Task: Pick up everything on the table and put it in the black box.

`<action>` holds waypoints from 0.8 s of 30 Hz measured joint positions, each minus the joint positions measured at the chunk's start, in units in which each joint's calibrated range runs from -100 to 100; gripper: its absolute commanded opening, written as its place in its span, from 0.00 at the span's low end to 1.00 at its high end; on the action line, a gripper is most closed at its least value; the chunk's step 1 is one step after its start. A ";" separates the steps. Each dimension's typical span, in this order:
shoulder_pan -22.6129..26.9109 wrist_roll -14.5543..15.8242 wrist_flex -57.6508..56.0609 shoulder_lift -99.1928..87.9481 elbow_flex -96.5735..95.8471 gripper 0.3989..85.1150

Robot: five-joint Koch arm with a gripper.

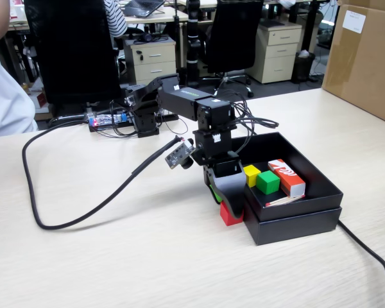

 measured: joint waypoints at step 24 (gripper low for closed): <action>0.54 0.29 0.08 -29.77 -17.53 0.05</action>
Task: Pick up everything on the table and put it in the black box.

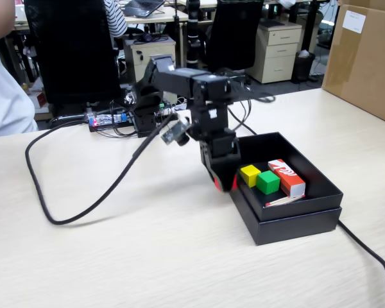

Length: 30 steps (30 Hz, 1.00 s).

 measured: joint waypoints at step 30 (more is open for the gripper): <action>7.47 0.88 0.00 11.52 5.39 0.29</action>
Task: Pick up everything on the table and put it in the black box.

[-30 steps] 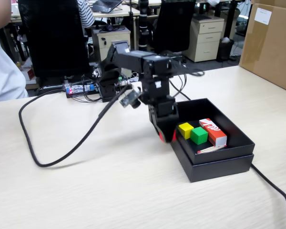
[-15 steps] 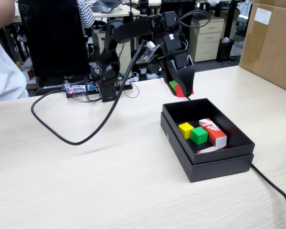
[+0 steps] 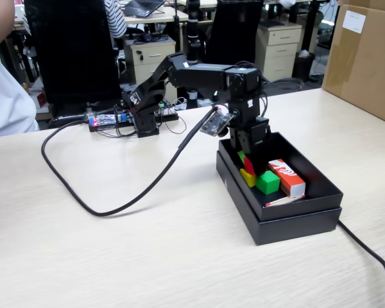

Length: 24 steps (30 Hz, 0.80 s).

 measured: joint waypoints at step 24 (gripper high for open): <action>-2.39 -2.49 0.77 -58.51 -27.11 0.57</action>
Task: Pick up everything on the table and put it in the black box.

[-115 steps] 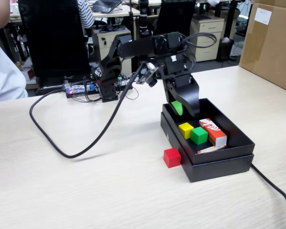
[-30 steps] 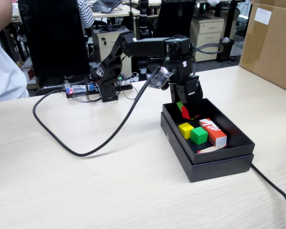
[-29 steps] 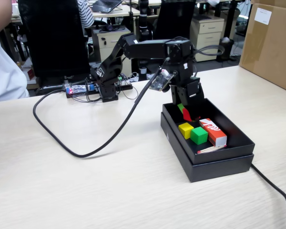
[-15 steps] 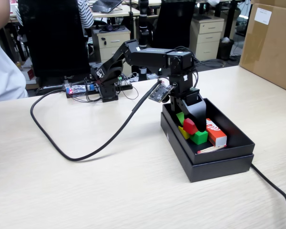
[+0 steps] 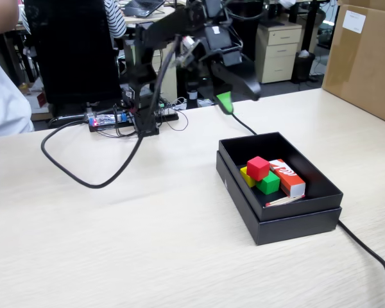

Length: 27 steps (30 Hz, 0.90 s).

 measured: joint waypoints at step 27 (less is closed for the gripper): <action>-12.16 -5.67 22.07 -67.83 -80.69 0.61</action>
